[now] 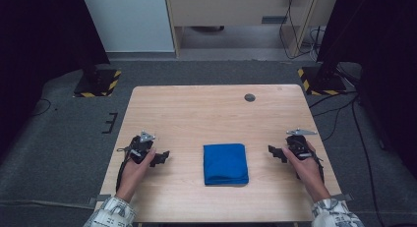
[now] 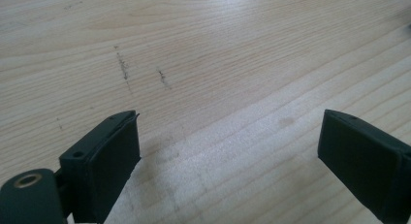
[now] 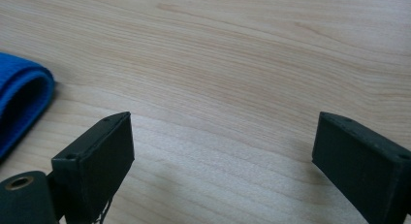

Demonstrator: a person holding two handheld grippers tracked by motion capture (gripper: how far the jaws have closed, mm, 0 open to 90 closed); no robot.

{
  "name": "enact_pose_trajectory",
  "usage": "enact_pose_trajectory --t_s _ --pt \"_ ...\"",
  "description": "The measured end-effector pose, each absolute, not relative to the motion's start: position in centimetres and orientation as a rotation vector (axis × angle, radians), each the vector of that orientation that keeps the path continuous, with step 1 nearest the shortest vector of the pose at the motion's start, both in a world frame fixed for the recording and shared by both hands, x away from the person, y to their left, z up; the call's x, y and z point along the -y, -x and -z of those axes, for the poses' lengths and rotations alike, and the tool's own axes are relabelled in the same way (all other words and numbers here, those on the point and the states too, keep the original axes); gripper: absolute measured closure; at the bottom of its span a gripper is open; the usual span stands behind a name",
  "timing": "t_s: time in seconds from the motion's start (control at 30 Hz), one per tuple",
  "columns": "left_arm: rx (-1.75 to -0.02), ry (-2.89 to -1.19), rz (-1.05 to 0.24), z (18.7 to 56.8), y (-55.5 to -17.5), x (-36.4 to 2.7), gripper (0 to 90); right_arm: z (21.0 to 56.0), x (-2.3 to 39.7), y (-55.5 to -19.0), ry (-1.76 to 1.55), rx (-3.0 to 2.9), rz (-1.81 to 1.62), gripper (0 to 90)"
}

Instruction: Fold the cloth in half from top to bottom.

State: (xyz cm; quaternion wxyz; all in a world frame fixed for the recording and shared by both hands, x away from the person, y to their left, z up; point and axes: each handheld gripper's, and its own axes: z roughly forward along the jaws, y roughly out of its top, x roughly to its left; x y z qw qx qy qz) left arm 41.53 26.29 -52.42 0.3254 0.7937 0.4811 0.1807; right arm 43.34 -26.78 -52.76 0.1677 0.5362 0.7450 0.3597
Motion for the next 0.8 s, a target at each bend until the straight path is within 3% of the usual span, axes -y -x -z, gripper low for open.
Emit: enact_pose_trajectory --t_s 0.8 --pt "-1.280 -2.068 -0.531 53.7 -41.0 -25.5 0.3 53.9 25.6 -42.3 -1.467 -2.073 -0.874 6.2"
